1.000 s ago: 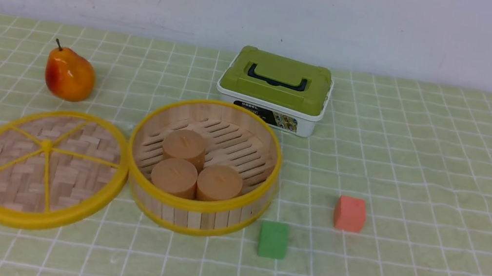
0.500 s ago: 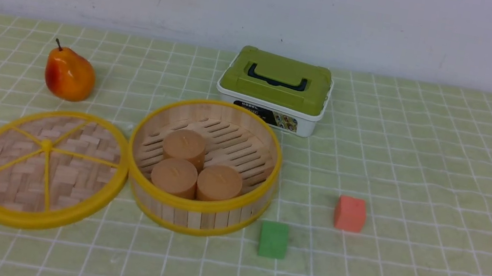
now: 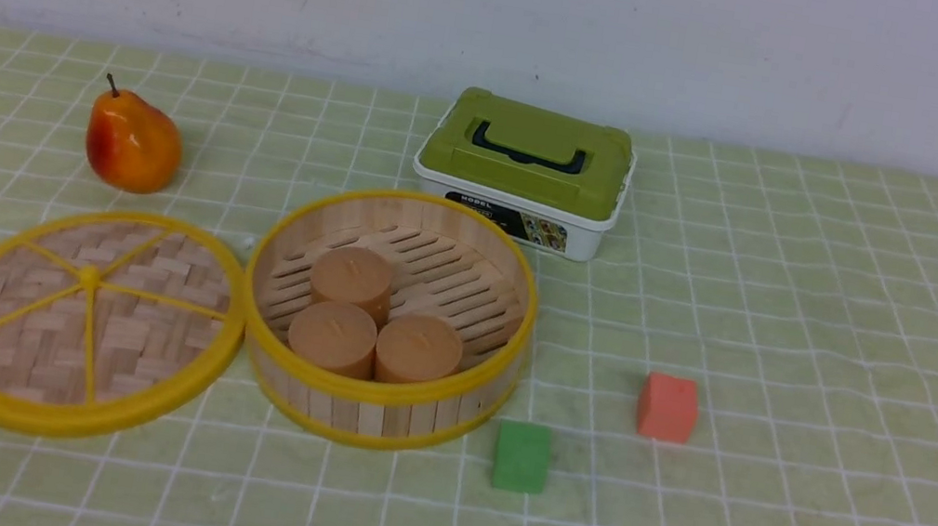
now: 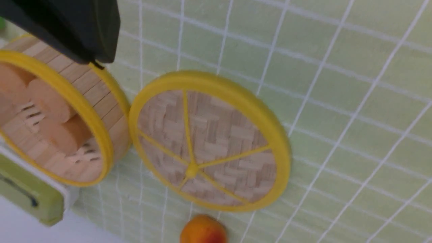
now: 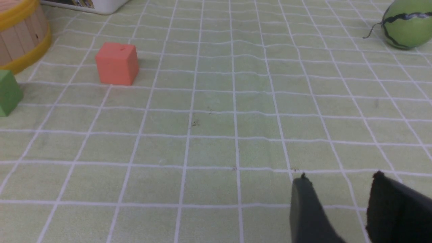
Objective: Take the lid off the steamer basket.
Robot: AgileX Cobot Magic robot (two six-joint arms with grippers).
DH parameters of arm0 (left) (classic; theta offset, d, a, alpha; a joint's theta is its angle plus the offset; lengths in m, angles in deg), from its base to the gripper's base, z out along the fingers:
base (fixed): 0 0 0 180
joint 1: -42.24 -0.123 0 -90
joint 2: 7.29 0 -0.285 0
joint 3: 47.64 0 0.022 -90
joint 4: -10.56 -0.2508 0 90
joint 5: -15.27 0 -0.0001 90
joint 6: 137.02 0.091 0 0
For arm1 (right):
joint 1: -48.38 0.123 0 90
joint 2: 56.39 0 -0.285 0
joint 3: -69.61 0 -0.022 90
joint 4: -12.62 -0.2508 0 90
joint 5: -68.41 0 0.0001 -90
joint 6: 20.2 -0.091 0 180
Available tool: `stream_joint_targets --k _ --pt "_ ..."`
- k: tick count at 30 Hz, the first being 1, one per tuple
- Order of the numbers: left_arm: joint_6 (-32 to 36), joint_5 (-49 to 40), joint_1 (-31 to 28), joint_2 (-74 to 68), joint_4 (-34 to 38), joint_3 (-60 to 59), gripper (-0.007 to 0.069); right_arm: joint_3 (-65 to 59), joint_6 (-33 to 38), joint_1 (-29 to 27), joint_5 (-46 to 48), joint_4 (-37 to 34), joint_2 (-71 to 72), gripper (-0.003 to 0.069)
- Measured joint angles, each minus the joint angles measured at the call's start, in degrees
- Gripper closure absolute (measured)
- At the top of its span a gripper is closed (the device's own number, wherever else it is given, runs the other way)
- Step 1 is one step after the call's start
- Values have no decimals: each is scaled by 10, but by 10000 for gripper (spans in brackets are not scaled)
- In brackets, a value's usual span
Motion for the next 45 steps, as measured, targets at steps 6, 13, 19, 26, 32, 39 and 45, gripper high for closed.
stream_joint_targets --k 6,13,19,26,32,39,45 --pt "5 135 0 54 -64 -23 637 0 0 0 0 0 0 418" --pt "61 134 -25 166 -25 -106 637 0 0 0 0 0 0 418" --pt "95 120 -83 188 46 -166 637 0 0 0 0 0 0 418" --pt "176 53 -97 188 78 -170 637 0 0 0 0 0 0 418" --pt "239 0 -97 188 119 -170 637 0 0 0 0 0 0 418" --pt "288 -16 -60 188 133 -170 637 0 0 0 0 0 0 418" --pt "300 -16 -56 188 133 -170 637 0 0 0 0 0 0 418"
